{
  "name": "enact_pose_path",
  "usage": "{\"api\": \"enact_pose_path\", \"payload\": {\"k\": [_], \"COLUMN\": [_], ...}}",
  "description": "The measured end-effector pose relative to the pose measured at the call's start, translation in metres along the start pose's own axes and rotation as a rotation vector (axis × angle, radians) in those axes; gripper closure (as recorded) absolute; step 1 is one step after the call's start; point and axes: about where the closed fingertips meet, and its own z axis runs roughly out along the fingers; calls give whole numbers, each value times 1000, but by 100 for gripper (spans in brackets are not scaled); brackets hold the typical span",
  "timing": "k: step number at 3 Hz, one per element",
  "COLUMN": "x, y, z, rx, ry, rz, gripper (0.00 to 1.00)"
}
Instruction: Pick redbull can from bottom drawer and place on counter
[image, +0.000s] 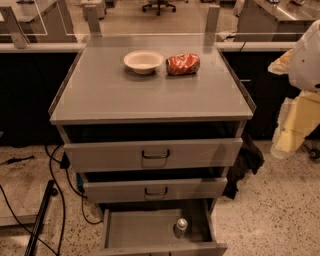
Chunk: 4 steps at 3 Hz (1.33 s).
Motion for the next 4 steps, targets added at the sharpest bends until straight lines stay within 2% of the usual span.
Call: {"api": "enact_pose_path", "payload": {"k": [1, 3, 4], "x": [0, 0, 4], "y": [0, 1, 5], "z": [0, 7, 38], "rx": [0, 13, 17], "ry": [0, -15, -50], "rz": [0, 13, 58], "gripper": [0, 45, 68]}}
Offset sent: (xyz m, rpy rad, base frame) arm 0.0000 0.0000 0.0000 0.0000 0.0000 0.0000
